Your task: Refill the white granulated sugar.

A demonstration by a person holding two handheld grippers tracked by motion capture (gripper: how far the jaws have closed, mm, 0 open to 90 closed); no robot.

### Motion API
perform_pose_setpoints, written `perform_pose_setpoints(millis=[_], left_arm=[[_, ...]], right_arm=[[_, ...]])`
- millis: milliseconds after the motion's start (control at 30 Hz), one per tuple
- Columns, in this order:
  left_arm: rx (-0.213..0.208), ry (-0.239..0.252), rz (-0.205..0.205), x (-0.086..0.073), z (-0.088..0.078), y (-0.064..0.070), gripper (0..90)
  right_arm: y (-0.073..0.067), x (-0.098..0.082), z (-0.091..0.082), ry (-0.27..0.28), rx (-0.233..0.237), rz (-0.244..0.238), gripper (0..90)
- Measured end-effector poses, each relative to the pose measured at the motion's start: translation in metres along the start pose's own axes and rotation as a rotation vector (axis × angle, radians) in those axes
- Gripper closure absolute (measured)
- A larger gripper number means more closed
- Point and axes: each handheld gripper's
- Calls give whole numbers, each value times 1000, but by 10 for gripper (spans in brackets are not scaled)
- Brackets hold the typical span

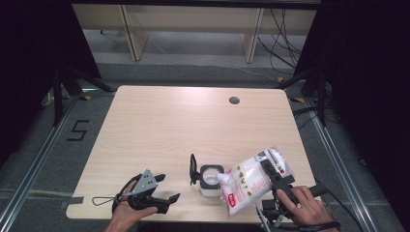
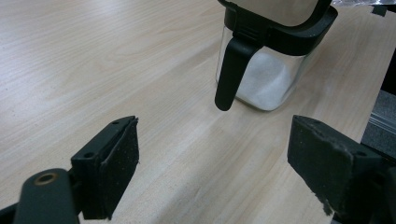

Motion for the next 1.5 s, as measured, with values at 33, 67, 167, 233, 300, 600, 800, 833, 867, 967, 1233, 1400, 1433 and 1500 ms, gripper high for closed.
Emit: perform_pose_setpoints(millis=[33,67,167,233,300,600,800,833,867,967,1233,1400,1433,1500], left_arm=[[-6,-7,8,0,0,-1,161],[0,-10,9,0,0,-1,161],[-4,-7,9,0,0,-1,161],[1,-11,10,0,-1,-1,161],[-1,-7,8,0,-1,-1,161],[-1,-8,34,1,-1,-3,161],[-6,1,27,1,-1,-1,161],[-6,-10,37,1,-1,-3,161],[-6,-10,37,1,-1,-3,161],[0,-8,25,1,-2,-2,161],[-5,-9,34,0,-1,-3,161],[-4,-9,35,1,-1,-2,161],[-4,-9,35,1,-1,-2,161],[-3,-9,33,1,-1,-3,161]], right_arm=[[-2,0,-1,-3,-5,18,509],[-2,0,-1,-1,8,33,508],[1,2,-1,17,1,17,508],[1,3,-1,20,0,4,508],[-2,5,0,6,22,18,508],[-6,2,1,-8,46,74,509],[-4,2,1,4,26,34,509],[-4,2,2,12,27,40,509],[-4,2,2,12,27,40,509],[-1,5,0,11,11,10,508],[2,6,-2,13,5,8,508],[1,5,0,16,8,0,507],[1,5,0,16,8,0,507],[2,5,-1,19,7,-1,507]])
Point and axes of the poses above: each handheld gripper's, and its own axes: z roughly forward along the jaws, x roughly out of its top, y roughly to its right, and after that the axes turned 1 degree about y, right-handed
